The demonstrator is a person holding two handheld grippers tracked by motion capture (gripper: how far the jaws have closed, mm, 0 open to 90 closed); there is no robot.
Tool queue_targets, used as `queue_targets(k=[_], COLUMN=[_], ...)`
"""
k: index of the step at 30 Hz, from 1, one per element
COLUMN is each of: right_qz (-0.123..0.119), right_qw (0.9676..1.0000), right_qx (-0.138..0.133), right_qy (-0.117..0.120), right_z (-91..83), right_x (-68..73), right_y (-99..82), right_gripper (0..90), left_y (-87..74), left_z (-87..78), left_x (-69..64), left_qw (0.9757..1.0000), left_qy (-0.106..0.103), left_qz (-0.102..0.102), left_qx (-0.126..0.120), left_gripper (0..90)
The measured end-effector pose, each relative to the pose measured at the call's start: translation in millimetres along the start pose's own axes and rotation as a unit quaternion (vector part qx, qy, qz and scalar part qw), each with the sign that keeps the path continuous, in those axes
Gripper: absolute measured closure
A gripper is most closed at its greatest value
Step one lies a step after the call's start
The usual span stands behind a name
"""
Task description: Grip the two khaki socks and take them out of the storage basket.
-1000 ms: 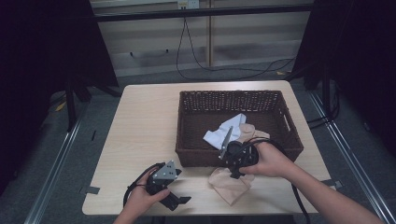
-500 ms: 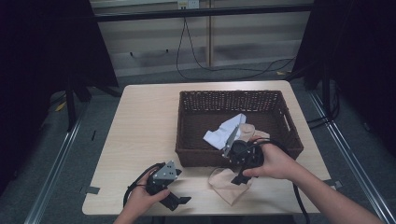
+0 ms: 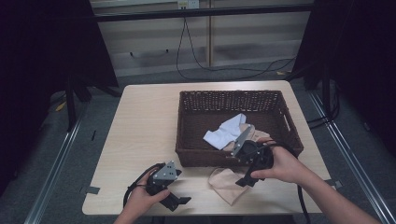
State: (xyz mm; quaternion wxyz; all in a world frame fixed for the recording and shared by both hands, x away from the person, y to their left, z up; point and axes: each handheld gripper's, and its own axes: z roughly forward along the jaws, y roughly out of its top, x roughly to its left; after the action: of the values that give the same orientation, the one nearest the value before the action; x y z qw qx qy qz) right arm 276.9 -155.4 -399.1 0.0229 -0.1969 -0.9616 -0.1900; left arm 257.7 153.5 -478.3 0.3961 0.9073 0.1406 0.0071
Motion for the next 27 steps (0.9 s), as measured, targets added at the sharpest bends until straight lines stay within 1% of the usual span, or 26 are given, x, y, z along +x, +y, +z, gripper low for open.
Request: queue_targets(k=[1, 3, 5, 13, 14, 15, 16, 17, 18, 19, 23, 27], right_qz=[0.001, 0.009, 0.007, 0.022, 0.019, 0.025, 0.021, 0.028, 0.022, 0.024, 0.032, 0.035], right_qw=[1.0, 0.9999, 0.9999, 0.9996, 0.9996, 0.9994, 0.9995, 0.9993, 0.9994, 0.9994, 0.9988, 0.9984], right_qx=[-0.001, -0.006, -0.013, -0.02, -0.021, -0.022, -0.023, -0.024, -0.026, -0.025, -0.036, -0.046], right_qy=[-0.003, -0.001, -0.004, -0.001, -0.002, -0.003, -0.002, -0.001, -0.002, 0.0, -0.001, -0.002], right_z=[-0.3, -0.6, -0.4, 0.1, 0.6, 0.9, 1.1, 1.4, 2.0, 1.9, 1.7, -0.1], right_x=[0.4, 1.3, 0.8, -0.8, -1.6, -1.2, -2.0, -1.1, -2.0, -2.0, -2.8, -2.8], right_y=[-1.7, -5.2, -8.8, -22.9, -24.6, -25.9, -27.9, -29.0, -31.6, -33.0, -41.6, -49.1], right_gripper=[11.2, 11.0, 9.4, 9.1, 9.1, 9.0, 9.0, 9.0, 8.9, 8.8, 8.6, 8.2], left_y=[-0.1, 0.0, -0.1, 0.0, 0.2, 0.4, 0.4, 0.4, 0.3, 0.3, 0.2, 0.4], left_z=[0.3, -0.3, 0.3, 0.1, 0.1, 0.1, -0.2, -0.4, -0.6, -0.6, -0.3, -0.2], left_x=[0.1, -0.1, 0.0, -0.6, -0.7, -0.8, -0.8, -0.7, -0.6, -0.5, -0.7, -0.9], left_qw=[1.0, 1.0, 1.0, 1.0, 1.0, 1.0, 1.0, 1.0, 1.0, 1.0, 1.0, 1.0], left_qy=[0.0, 0.0, 0.0, 0.0, 0.0, 0.001, 0.002, 0.001, 0.001, 0.001, 0.002, 0.002], left_qz=[0.0, -0.001, 0.0, -0.003, -0.002, -0.002, -0.002, -0.002, -0.001, -0.002, -0.003, -0.002], left_qx=[-0.001, 0.002, -0.001, 0.0, 0.001, 0.001, 0.002, 0.002, 0.002, 0.001, 0.001, 0.002], left_gripper=[2.6, 2.6, 2.6, 2.6, 2.6, 2.6, 2.6, 2.6, 2.6, 2.6, 2.6, 2.6])
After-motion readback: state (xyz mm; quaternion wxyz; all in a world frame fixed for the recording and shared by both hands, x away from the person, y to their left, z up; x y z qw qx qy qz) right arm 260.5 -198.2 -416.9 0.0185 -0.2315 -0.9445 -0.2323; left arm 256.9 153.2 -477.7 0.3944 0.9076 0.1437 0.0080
